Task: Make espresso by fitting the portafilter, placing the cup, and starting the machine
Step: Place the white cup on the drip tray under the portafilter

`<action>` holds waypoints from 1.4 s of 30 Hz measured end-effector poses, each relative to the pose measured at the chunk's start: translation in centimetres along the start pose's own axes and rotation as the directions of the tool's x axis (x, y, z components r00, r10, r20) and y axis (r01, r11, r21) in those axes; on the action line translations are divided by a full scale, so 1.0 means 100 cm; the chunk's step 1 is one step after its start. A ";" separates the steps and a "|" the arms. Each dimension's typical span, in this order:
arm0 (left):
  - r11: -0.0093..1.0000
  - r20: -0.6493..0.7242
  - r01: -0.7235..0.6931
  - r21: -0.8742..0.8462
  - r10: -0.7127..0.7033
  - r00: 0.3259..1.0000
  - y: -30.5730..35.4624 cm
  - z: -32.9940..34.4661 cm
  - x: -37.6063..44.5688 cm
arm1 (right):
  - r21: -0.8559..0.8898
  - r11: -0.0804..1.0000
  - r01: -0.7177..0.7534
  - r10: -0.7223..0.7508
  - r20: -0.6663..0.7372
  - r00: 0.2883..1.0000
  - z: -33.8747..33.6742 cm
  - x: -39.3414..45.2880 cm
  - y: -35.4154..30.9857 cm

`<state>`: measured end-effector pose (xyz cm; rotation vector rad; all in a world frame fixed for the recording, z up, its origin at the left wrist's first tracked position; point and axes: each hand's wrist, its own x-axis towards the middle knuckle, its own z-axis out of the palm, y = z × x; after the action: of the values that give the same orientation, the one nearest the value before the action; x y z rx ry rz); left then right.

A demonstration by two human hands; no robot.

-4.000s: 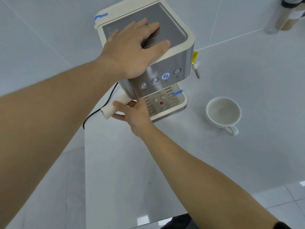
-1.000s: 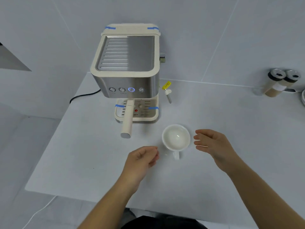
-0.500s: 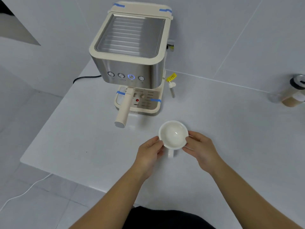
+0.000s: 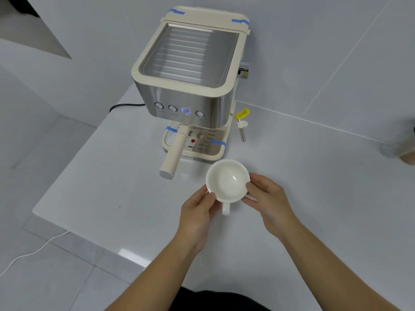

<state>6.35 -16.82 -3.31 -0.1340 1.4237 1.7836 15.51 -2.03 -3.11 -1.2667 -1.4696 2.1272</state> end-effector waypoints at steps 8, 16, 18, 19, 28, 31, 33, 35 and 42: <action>0.976 -0.170 -0.088 -0.198 0.055 0.984 0.022 0.005 0.021 | -0.030 0.998 0.051 -0.049 0.058 0.997 0.044 0.033 -0.012; 0.944 -0.269 -0.155 -0.293 0.075 0.960 0.026 0.018 0.044 | -0.075 0.993 0.092 -0.091 0.021 0.996 0.065 0.061 -0.017; 0.936 -0.291 -0.164 -0.313 0.070 0.954 0.028 0.022 0.049 | -0.099 0.990 0.097 -0.100 -0.020 0.995 0.069 0.066 -0.017; 0.932 -0.301 -0.169 -0.321 0.069 0.951 0.029 0.023 0.051 | -0.122 0.986 0.111 -0.116 -0.029 0.993 0.071 0.068 -0.017; 0.915 -0.397 -0.192 -0.354 0.038 0.917 0.035 0.037 0.066 | -0.178 0.972 0.155 -0.158 0.000 0.987 0.086 0.076 -0.024; 0.916 -0.421 -0.198 -0.349 0.036 0.907 0.036 0.039 0.071 | -0.136 0.979 0.152 -0.161 -0.059 0.985 0.089 0.078 -0.025; 0.919 -0.435 -0.195 -0.344 0.028 0.900 0.036 0.041 0.074 | -0.122 0.980 0.159 -0.169 -0.072 0.983 0.091 0.080 -0.026; 0.922 -0.447 -0.195 -0.335 0.027 0.894 0.035 0.043 0.076 | -0.133 0.976 0.173 -0.183 -0.070 0.981 0.092 0.081 -0.028; 0.923 -0.457 -0.197 -0.330 0.026 0.889 0.040 0.043 0.082 | -0.113 0.978 0.175 -0.180 -0.040 0.983 0.095 0.087 -0.029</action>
<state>0.13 -8.87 -3.24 -0.7134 1.4020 2.2046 2.38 -1.13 -4.04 -1.1673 -1.6309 1.9114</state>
